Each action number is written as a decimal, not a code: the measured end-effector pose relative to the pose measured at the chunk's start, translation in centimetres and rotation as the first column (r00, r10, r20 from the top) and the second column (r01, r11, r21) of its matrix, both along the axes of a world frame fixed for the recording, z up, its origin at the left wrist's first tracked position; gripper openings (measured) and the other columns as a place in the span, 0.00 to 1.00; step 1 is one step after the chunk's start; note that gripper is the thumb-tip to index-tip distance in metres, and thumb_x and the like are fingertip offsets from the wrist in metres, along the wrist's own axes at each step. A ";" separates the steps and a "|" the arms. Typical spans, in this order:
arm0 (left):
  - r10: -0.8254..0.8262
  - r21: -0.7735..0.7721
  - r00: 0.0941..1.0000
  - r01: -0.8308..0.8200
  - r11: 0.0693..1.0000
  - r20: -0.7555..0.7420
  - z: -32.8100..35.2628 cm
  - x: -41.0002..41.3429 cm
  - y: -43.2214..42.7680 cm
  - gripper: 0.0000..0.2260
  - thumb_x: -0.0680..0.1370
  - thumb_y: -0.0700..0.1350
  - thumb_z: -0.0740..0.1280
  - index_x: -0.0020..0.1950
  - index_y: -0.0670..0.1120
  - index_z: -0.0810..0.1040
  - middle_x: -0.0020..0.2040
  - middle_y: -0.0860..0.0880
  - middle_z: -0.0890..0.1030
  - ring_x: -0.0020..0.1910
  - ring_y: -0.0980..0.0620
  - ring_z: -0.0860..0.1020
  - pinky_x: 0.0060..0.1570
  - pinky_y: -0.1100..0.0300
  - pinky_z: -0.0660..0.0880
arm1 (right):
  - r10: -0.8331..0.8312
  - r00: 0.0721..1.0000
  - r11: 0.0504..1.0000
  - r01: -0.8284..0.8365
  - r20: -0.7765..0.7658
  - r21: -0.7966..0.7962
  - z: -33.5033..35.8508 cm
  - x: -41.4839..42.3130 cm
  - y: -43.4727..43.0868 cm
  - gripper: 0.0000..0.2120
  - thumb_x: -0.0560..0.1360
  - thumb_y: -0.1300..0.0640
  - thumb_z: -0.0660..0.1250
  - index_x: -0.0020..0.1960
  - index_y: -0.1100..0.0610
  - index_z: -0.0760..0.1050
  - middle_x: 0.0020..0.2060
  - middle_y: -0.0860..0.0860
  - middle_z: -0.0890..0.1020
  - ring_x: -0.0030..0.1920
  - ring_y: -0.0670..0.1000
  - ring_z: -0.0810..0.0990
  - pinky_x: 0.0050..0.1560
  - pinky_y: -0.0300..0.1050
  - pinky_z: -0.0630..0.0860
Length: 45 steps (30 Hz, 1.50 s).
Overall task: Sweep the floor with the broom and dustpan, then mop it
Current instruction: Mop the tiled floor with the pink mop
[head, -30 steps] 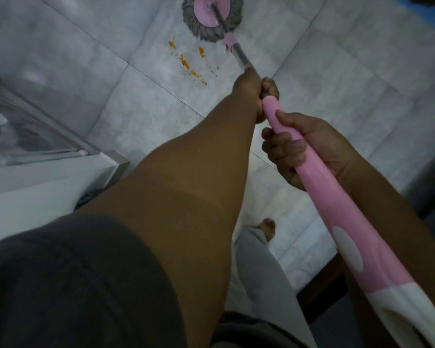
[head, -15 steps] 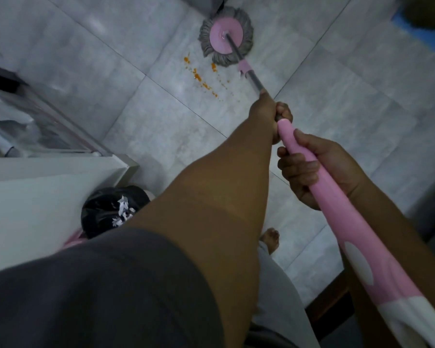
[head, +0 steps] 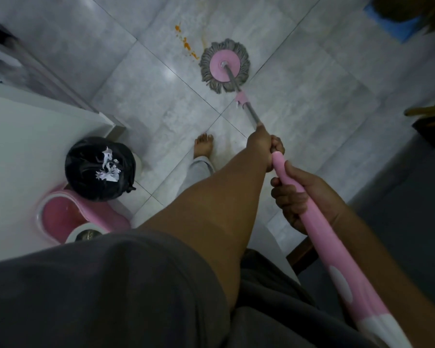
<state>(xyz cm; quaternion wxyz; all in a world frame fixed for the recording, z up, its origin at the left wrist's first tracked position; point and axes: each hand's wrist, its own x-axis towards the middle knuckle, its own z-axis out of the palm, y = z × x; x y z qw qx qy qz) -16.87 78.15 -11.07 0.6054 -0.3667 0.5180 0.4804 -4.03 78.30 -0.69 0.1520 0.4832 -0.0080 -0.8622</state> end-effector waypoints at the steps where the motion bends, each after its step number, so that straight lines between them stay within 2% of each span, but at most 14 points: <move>1: 0.002 -0.011 1.000 -0.002 1.000 0.002 0.3 0.4 -0.4 0.22 0.83 0.60 0.56 0.37 0.45 0.65 0.26 0.51 0.62 0.16 0.56 0.60 0.19 0.71 0.58 | 0.007 1.000 1.000 -0.007 -0.005 -0.008 0.2 0.3 -0.3 0.16 0.75 0.46 0.64 0.42 0.59 0.71 0.24 0.47 0.70 0.18 0.42 0.67 0.16 0.33 0.66; 7: 0.066 -0.022 0.998 -0.066 0.998 0.019 0.4 0.2 -1.8 0.20 0.83 0.59 0.58 0.39 0.45 0.65 0.28 0.51 0.63 0.17 0.57 0.60 0.18 0.71 0.58 | 0.032 0.999 0.999 -0.032 -0.002 -0.037 0.4 -0.2 -1.4 0.15 0.75 0.46 0.64 0.41 0.59 0.72 0.23 0.48 0.71 0.18 0.43 0.68 0.16 0.33 0.66; 13: 0.128 0.001 0.991 -0.128 0.992 0.026 -0.4 -4.1 -0.8 0.21 0.83 0.59 0.57 0.38 0.45 0.65 0.28 0.51 0.64 0.17 0.57 0.61 0.17 0.70 0.58 | 0.060 0.998 0.997 -0.060 0.016 -0.040 -0.3 -4.6 0.3 0.15 0.75 0.47 0.64 0.41 0.59 0.71 0.23 0.49 0.70 0.17 0.44 0.68 0.17 0.33 0.66; 21: 0.176 0.027 0.984 -0.175 0.984 -0.024 -3.3 -19.1 3.3 0.23 0.83 0.59 0.57 0.36 0.45 0.65 0.25 0.51 0.63 0.15 0.57 0.60 0.17 0.71 0.58 | 0.123 0.992 0.992 -0.123 -0.029 0.000 -3.4 -19.2 4.5 0.15 0.75 0.46 0.64 0.41 0.57 0.69 0.23 0.47 0.69 0.17 0.43 0.67 0.15 0.34 0.66; 25: 0.237 0.057 0.969 -0.233 0.971 -0.068 -5.3 -27.0 6.2 0.21 0.83 0.59 0.56 0.38 0.44 0.65 0.24 0.51 0.64 0.15 0.57 0.61 0.17 0.71 0.59 | 0.135 0.990 0.991 -0.135 -0.047 0.009 -5.6 -27.0 7.5 0.15 0.75 0.45 0.63 0.41 0.57 0.69 0.23 0.47 0.68 0.17 0.42 0.66 0.15 0.34 0.64; 32: 0.230 0.047 0.963 -0.225 0.973 -0.143 -7.7 -36.6 10.1 0.20 0.84 0.58 0.56 0.41 0.44 0.66 0.24 0.51 0.64 0.17 0.57 0.61 0.17 0.71 0.60 | 0.157 0.985 0.987 -0.155 -0.070 0.039 -8.6 -36.2 11.4 0.19 0.79 0.43 0.60 0.39 0.57 0.67 0.23 0.46 0.68 0.17 0.41 0.66 0.16 0.31 0.63; 38: 0.216 0.054 0.965 -0.210 0.976 -0.151 -8.0 -36.0 10.4 0.21 0.83 0.59 0.56 0.38 0.44 0.66 0.22 0.51 0.65 0.16 0.57 0.62 0.18 0.71 0.60 | 0.139 0.987 0.990 -0.136 -0.076 0.044 -8.9 -35.4 11.5 0.18 0.78 0.45 0.63 0.38 0.57 0.67 0.23 0.47 0.68 0.18 0.42 0.66 0.16 0.33 0.65; 45: 0.198 0.060 0.978 -0.194 0.979 -0.071 -7.2 -25.3 7.5 0.21 0.82 0.60 0.58 0.39 0.45 0.66 0.26 0.52 0.66 0.17 0.58 0.62 0.17 0.70 0.60 | 0.128 0.989 0.991 -0.124 -0.080 0.050 -7.5 -24.6 8.6 0.14 0.73 0.46 0.65 0.39 0.57 0.69 0.23 0.47 0.69 0.18 0.42 0.67 0.16 0.32 0.65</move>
